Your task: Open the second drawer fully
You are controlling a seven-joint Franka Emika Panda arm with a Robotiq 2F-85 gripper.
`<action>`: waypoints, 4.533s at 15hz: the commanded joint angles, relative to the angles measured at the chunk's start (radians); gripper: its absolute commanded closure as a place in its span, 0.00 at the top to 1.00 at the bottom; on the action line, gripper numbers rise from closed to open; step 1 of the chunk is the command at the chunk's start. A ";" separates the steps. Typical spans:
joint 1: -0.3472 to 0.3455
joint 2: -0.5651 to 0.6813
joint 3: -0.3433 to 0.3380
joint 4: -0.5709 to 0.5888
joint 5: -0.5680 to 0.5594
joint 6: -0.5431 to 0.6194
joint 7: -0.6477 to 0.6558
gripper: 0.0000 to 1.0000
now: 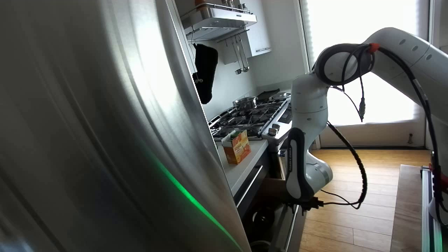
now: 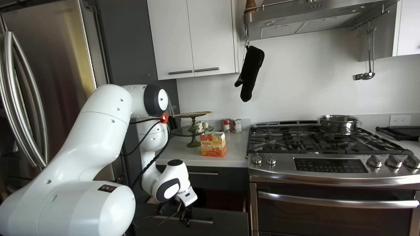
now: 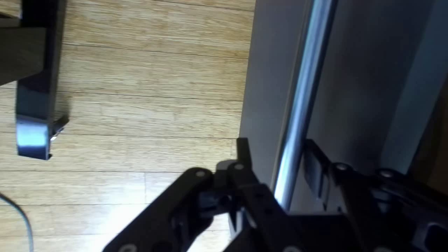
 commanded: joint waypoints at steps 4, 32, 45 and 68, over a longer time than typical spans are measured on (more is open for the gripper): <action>0.151 -0.235 -0.013 -0.336 0.016 -0.033 0.084 0.95; 0.005 -0.480 0.072 -0.316 -0.122 -0.125 -0.382 1.00; -0.061 -0.247 0.042 -0.293 -0.360 -0.222 -0.684 1.00; 0.020 -0.190 -0.060 -0.128 -0.640 -0.752 -0.668 1.00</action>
